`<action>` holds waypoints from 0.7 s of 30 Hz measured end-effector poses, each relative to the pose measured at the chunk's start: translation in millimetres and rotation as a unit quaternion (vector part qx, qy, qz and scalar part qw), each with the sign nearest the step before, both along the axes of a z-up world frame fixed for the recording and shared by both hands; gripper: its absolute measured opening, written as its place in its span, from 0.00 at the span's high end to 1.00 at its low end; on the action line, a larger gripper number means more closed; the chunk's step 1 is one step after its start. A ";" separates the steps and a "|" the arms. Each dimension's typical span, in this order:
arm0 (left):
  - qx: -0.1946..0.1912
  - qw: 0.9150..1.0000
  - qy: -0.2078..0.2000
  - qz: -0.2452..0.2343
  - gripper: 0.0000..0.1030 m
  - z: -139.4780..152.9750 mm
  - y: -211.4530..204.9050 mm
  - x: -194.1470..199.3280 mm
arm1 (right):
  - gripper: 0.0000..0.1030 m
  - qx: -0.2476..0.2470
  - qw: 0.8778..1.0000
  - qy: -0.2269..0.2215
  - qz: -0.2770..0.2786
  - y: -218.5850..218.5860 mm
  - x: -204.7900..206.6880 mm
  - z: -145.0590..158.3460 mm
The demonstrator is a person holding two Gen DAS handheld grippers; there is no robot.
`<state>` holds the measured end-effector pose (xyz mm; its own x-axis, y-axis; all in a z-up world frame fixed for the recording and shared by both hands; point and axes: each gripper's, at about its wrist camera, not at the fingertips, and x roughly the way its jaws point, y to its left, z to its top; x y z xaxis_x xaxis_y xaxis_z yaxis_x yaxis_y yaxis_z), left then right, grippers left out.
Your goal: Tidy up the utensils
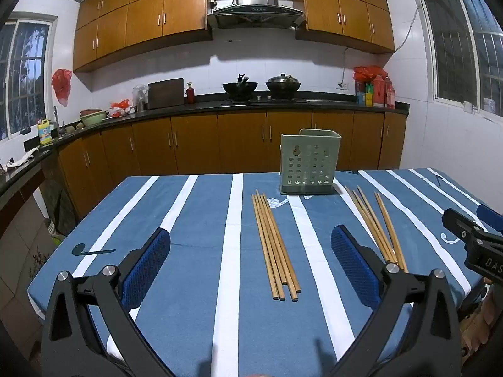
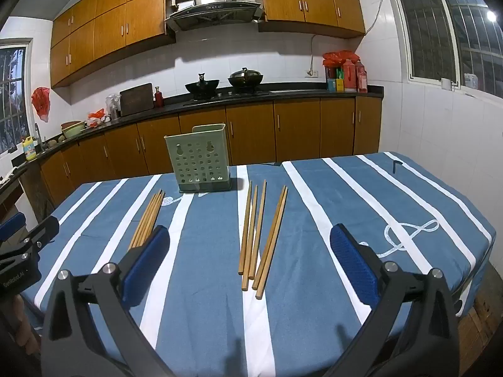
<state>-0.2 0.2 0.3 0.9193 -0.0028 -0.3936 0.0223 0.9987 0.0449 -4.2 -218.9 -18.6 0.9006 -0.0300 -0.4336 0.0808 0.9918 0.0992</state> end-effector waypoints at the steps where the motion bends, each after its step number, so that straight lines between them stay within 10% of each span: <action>1: 0.000 1.000 0.000 0.000 0.02 0.1 0.0 -0.1 | 0.04 0.000 1.000 0.000 0.000 0.0 -0.1 0.0; 21: 0.001 1.000 0.001 0.001 0.02 -0.3 -0.2 0.3 | 0.04 0.001 1.000 -0.001 0.000 0.5 0.4 -1.3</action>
